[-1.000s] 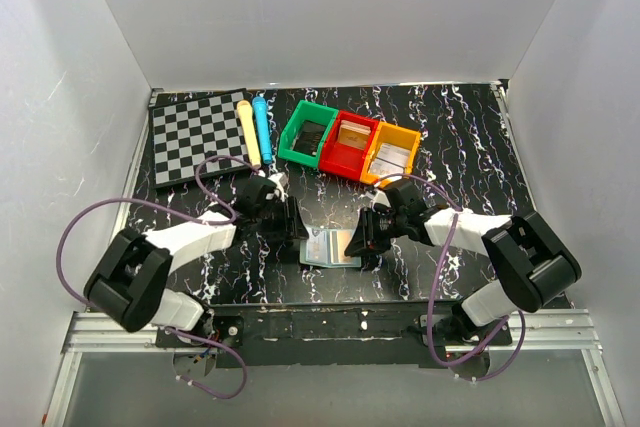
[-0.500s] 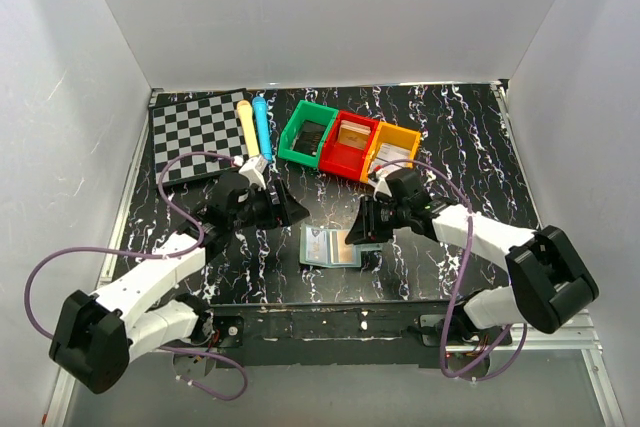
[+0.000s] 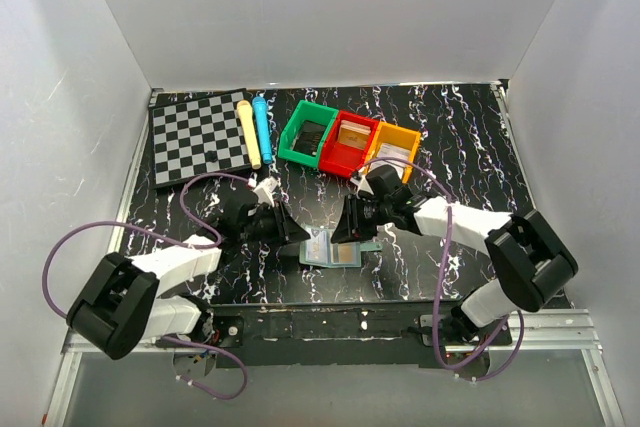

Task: Take the credit cards out of the card holder
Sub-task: Remove the credit card from the card holder.

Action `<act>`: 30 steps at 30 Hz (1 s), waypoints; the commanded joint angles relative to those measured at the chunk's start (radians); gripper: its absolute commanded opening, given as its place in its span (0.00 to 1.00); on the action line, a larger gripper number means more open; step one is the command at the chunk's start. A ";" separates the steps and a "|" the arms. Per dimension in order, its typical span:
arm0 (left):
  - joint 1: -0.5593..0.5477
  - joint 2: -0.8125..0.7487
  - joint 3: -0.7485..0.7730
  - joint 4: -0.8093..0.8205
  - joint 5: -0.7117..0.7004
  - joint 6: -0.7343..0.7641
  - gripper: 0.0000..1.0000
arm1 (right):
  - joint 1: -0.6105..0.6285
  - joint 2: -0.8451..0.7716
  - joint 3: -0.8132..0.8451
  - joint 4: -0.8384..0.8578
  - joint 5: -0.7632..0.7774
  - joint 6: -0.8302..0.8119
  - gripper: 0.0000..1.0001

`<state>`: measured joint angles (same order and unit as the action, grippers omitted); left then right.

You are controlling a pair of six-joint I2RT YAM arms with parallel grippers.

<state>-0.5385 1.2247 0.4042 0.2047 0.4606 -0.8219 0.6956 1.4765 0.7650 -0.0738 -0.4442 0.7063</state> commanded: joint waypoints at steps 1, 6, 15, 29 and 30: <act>-0.002 0.024 -0.022 0.113 0.041 -0.036 0.18 | 0.004 0.044 0.025 0.106 -0.048 0.044 0.36; -0.003 0.070 -0.031 0.116 0.030 -0.031 0.13 | 0.005 0.071 0.014 0.124 -0.057 0.055 0.36; -0.002 0.130 -0.042 0.079 -0.014 -0.026 0.08 | 0.013 0.105 0.033 0.131 -0.060 0.058 0.36; -0.002 0.154 -0.079 0.074 -0.039 -0.036 0.06 | 0.036 0.160 0.036 0.175 -0.071 0.073 0.36; -0.002 0.159 -0.082 0.079 -0.039 -0.037 0.06 | 0.039 0.165 0.036 0.184 -0.073 0.076 0.36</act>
<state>-0.5388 1.3743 0.3382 0.2703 0.4347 -0.8635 0.7177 1.6241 0.7650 0.0479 -0.4950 0.7715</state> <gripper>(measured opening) 0.062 0.360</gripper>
